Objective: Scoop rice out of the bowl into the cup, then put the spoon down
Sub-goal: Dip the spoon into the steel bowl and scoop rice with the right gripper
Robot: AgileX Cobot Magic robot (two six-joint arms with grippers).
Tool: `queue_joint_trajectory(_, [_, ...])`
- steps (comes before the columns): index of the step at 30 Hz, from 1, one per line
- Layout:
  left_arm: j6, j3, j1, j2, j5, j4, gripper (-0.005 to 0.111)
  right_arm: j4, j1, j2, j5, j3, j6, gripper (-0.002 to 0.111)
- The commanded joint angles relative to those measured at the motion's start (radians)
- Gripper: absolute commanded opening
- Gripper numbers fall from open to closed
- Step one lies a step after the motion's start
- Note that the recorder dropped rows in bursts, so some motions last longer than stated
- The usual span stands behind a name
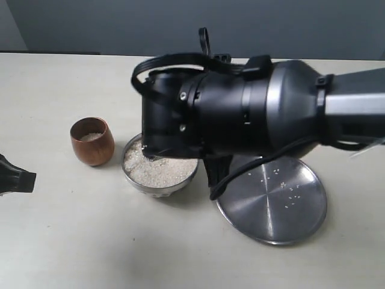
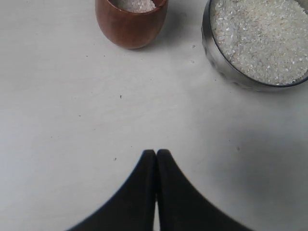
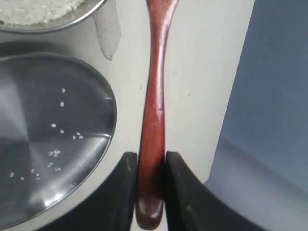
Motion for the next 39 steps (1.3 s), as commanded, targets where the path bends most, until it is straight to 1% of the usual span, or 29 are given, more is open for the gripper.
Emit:
queue_joint_trajectory(1, [0.003, 0.007, -0.002, 0.000, -0.007, -0.012, 0.000, -0.059, 0.016, 0.032, 0.008, -0.007, 0.000, -0.001])
queue_joint_trajectory(9, [0.003, 0.007, -0.002, 0.000, -0.007, -0.012, 0.000, -0.065, 0.016, 0.083, 0.008, -0.007, 0.000, -0.001])
queue_joint_trajectory(21, [0.003, 0.007, -0.002, 0.000, -0.007, -0.012, 0.000, 0.004, 0.016, 0.102, 0.008, -0.007, -0.023, -0.001])
queue_joint_trajectory(30, [0.003, 0.007, -0.002, 0.000, -0.011, -0.012, 0.000, 0.034, 0.050, 0.108, 0.008, -0.008, -0.025, -0.001])
queue_joint_trajectory(39, [0.003, 0.007, -0.002, 0.000, -0.011, -0.010, 0.000, 0.070, 0.053, 0.106, 0.008, -0.044, 0.010, -0.001])
